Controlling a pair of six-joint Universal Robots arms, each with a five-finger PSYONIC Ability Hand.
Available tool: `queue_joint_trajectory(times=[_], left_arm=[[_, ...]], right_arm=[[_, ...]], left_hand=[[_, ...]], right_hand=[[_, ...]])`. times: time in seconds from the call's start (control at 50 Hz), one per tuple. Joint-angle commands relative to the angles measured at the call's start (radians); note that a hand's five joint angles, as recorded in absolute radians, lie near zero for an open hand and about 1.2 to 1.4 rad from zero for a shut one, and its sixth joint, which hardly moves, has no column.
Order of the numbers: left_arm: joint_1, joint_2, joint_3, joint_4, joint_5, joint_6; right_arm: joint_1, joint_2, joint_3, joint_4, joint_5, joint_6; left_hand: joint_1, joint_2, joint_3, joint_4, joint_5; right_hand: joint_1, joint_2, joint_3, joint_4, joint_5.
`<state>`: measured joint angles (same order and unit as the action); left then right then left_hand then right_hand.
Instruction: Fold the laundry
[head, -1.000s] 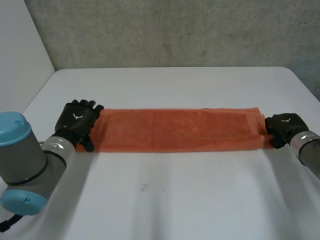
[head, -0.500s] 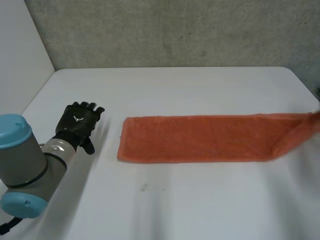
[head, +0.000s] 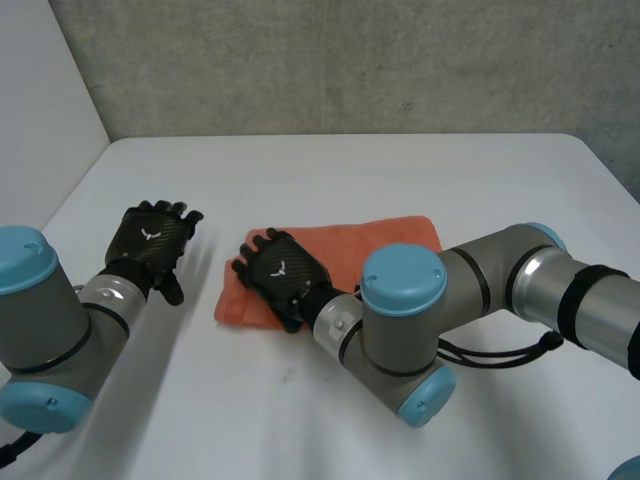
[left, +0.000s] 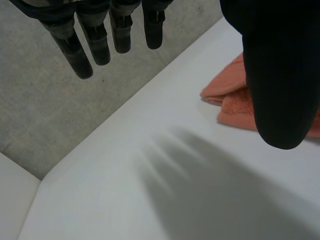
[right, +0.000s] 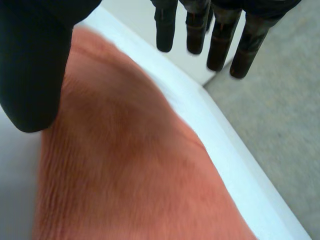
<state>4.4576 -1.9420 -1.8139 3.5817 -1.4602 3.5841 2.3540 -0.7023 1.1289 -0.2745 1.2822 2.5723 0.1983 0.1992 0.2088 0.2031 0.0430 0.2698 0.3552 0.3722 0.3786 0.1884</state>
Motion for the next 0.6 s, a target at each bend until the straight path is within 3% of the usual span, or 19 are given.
queue_joint_trajectory(times=[0.02, 0.12, 0.2, 0.34, 0.46, 0.58, 0.6], left_arm=[[-0.011, 0.0, -0.001, 0.0, 0.001, -0.001], [-0.015, 0.0, -0.001, 0.0, 0.001, -0.001], [-0.018, -0.002, -0.001, 0.0, 0.001, -0.001], [-0.037, -0.003, -0.001, 0.0, 0.001, -0.001], [-0.038, -0.008, -0.007, 0.0, 0.001, -0.001], [-0.038, -0.006, -0.008, 0.0, 0.001, -0.001], [-0.038, -0.006, -0.007, 0.0, 0.001, -0.001]], right_arm=[[-0.065, -0.13, 0.063, 0.055, 0.201, 0.022], [-0.229, -0.308, 0.213, 0.067, 0.21, 0.236], [-0.321, -0.364, 0.334, 0.069, 0.163, 0.331], [-0.441, -0.367, 0.483, 0.066, 0.065, 0.333], [-0.493, -0.355, 0.528, 0.061, 0.062, 0.332], [-0.53, -0.329, 0.516, 0.057, 0.049, 0.333], [-0.532, -0.327, 0.514, 0.057, 0.048, 0.333]], left_hand=[[-0.024, -0.025, -0.034, -0.029, -0.043], [-0.024, -0.025, -0.034, -0.029, -0.043], [-0.024, -0.025, -0.034, -0.029, -0.043], [-0.024, -0.025, -0.034, -0.029, -0.043], [-0.024, -0.025, -0.034, -0.029, -0.043], [-0.024, -0.025, -0.034, -0.029, -0.043], [-0.024, -0.025, -0.034, -0.029, -0.043]], right_hand=[[-0.095, -0.181, -0.198, -0.204, -0.188], [-0.095, -0.181, -0.198, -0.204, -0.188], [-0.095, -0.181, -0.198, -0.204, -0.188], [-0.065, -0.15, -0.167, -0.174, -0.158], [0.17, 0.084, 0.067, 0.061, 0.077], [0.821, 0.735, 0.718, 0.712, 0.728], [0.825, 0.74, 0.723, 0.716, 0.732]])
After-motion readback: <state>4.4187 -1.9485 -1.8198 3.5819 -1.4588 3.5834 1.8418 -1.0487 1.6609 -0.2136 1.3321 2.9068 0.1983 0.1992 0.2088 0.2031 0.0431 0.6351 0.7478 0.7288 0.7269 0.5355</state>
